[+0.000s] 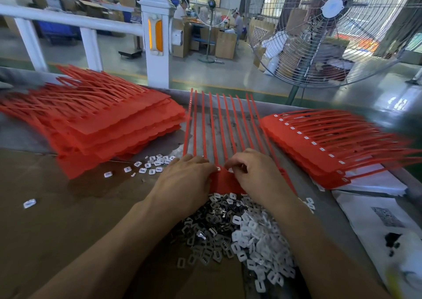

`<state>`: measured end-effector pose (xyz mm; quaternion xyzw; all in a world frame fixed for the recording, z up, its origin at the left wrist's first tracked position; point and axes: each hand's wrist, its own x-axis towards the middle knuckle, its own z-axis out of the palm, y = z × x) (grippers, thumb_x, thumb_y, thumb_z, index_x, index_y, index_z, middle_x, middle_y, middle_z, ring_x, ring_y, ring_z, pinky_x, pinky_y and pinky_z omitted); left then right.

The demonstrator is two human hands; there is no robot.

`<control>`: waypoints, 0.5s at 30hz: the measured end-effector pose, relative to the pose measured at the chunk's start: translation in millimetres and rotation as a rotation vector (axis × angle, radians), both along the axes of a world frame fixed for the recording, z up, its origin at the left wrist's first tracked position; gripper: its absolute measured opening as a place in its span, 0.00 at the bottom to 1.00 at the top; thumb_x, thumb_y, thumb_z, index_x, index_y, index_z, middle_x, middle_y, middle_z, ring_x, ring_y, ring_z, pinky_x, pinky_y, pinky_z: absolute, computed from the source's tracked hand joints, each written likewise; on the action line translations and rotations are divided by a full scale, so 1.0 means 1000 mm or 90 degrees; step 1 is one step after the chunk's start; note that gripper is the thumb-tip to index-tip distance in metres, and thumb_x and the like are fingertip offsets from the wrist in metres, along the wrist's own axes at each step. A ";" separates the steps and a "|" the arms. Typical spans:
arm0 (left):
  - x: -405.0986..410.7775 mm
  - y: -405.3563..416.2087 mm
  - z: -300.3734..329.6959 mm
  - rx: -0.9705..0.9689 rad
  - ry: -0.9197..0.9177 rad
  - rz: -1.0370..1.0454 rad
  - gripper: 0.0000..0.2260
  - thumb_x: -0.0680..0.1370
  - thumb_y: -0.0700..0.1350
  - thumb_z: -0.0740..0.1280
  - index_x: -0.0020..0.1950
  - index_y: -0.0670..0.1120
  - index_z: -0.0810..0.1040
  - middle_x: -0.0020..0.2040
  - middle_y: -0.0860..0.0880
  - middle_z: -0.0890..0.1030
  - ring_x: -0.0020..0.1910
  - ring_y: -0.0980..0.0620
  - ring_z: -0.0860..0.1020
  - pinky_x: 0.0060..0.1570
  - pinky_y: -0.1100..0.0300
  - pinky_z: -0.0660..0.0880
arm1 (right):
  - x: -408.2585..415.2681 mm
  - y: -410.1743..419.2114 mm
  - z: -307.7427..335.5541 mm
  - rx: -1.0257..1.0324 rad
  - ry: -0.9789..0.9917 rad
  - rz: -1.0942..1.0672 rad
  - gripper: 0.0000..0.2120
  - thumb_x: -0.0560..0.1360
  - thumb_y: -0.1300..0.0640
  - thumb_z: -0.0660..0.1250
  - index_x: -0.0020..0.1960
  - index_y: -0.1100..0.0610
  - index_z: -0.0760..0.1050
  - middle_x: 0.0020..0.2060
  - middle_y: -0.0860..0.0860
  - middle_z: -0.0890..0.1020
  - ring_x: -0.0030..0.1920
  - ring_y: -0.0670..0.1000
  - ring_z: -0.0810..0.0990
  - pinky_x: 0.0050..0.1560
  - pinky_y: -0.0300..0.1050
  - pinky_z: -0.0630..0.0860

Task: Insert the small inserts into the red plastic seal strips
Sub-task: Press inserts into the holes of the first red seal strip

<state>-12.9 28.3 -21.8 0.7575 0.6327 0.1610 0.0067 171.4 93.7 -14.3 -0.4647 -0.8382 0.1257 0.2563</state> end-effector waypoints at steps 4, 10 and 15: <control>0.001 0.000 0.001 -0.007 0.003 0.003 0.15 0.82 0.51 0.58 0.67 0.56 0.76 0.67 0.55 0.77 0.67 0.51 0.72 0.68 0.49 0.68 | -0.003 0.002 -0.003 0.014 0.005 -0.008 0.10 0.78 0.63 0.70 0.53 0.51 0.86 0.47 0.45 0.83 0.49 0.45 0.79 0.53 0.38 0.73; 0.002 -0.001 0.001 -0.009 0.011 0.007 0.15 0.82 0.52 0.58 0.67 0.55 0.75 0.67 0.55 0.76 0.67 0.51 0.71 0.68 0.50 0.68 | -0.006 0.003 -0.005 0.010 0.022 -0.023 0.08 0.79 0.62 0.70 0.53 0.52 0.85 0.50 0.45 0.85 0.50 0.44 0.80 0.53 0.37 0.72; 0.000 -0.002 0.002 -0.018 -0.001 0.004 0.15 0.82 0.52 0.58 0.67 0.55 0.75 0.68 0.55 0.76 0.68 0.52 0.70 0.69 0.50 0.67 | -0.002 0.004 -0.006 0.008 0.020 -0.026 0.07 0.79 0.61 0.71 0.52 0.50 0.84 0.50 0.45 0.83 0.51 0.44 0.79 0.52 0.37 0.71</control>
